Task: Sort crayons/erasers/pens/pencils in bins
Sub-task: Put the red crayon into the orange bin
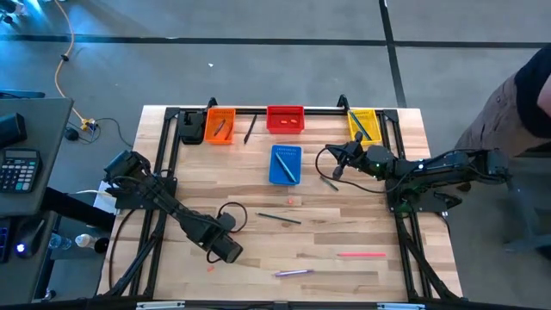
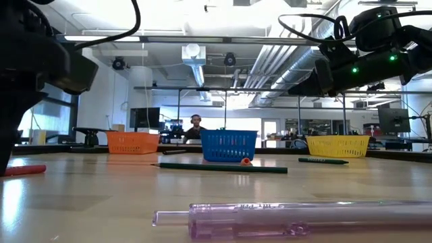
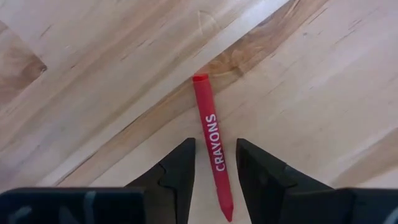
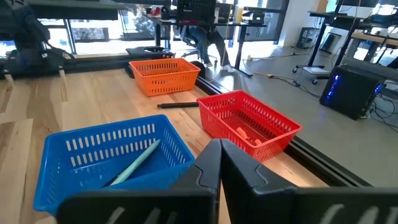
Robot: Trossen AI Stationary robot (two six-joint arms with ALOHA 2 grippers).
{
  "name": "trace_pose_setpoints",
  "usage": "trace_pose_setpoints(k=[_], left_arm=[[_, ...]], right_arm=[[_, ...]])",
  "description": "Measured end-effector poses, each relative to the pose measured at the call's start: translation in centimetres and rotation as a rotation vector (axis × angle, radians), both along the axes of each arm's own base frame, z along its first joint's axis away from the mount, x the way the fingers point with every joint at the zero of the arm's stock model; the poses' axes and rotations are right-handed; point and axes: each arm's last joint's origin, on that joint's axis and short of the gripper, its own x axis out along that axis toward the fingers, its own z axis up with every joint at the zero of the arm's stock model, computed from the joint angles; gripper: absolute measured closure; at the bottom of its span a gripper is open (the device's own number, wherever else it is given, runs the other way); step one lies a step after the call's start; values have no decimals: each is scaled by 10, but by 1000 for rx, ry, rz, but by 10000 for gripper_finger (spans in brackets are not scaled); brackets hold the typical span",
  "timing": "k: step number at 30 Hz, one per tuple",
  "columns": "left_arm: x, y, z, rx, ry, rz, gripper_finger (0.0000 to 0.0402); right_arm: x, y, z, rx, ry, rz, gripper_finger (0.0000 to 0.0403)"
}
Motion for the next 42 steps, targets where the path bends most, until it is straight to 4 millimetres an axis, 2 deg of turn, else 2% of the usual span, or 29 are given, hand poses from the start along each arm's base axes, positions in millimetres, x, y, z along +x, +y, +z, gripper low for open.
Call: trace_pose_setpoints(k=[4,13,25,32,38,42], left_arm=[[0,2,0,-4,7,-29,315],[-3,5,4,14,34,-108,390],[0,39,24,81,8,-104,397],[-1,82,55,194,-61,-60,397],[-9,137,86,341,-123,-23,398],[-15,178,95,444,-94,-1,398]], right_arm=[[0,0,0,1,0,0,403],[0,0,0,1,0,0,403],[0,0,0,-2,1,0,403],[0,0,0,-2,2,1,403],[0,0,0,-2,1,1,403],[0,0,0,-2,1,0,403]])
